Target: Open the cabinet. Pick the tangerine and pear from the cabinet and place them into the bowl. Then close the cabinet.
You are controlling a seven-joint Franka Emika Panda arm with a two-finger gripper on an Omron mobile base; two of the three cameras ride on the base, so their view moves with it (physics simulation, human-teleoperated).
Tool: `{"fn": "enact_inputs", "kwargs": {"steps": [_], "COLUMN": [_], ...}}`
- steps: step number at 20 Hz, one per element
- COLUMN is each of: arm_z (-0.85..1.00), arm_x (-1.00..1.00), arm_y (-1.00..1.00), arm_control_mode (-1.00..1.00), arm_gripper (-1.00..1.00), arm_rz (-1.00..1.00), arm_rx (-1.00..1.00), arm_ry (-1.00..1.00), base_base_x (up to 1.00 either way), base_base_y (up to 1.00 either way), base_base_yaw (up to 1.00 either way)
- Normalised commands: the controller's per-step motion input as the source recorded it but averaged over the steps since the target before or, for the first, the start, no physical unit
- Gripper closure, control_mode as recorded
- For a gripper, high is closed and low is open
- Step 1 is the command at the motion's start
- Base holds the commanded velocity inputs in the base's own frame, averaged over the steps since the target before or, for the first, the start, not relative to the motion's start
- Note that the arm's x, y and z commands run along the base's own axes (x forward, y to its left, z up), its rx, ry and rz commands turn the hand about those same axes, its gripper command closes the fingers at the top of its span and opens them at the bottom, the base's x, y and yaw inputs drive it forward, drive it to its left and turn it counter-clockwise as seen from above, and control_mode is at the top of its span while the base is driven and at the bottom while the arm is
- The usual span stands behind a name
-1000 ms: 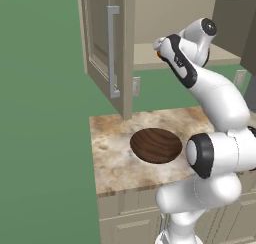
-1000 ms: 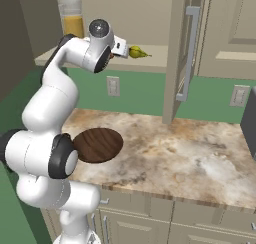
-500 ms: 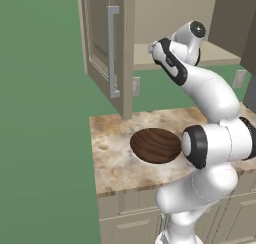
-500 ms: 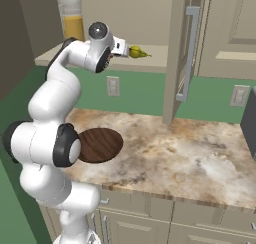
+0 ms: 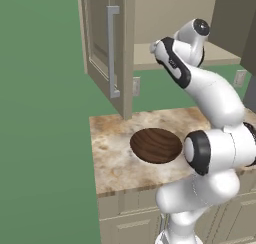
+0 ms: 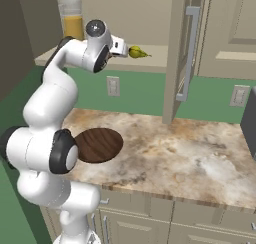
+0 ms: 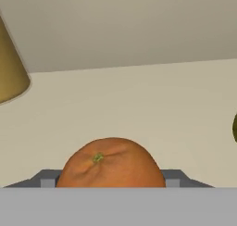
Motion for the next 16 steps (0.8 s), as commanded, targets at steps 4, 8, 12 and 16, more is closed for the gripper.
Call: {"fn": "enact_inputs", "kwargs": {"steps": [4,8,12,16], "arm_z": [0.01,0.22,0.10,-0.27], "arm_x": [-0.98,-0.99,-1.00,-0.78], "arm_y": [0.00,0.00,0.00,0.00], "arm_control_mode": [-1.00,-1.00,-1.00,-1.00], "arm_gripper": [1.00,1.00,1.00,1.00], "arm_rz": [0.00,0.00,0.00,0.00], "arm_rx": [0.00,0.00,0.00,0.00], "arm_ry": [0.00,0.05,0.13,0.21], "base_base_x": [0.00,0.00,0.00,0.00], "base_base_y": [0.00,0.00,0.00,0.00], "base_base_yaw": [0.00,0.00,0.00,0.00]}}
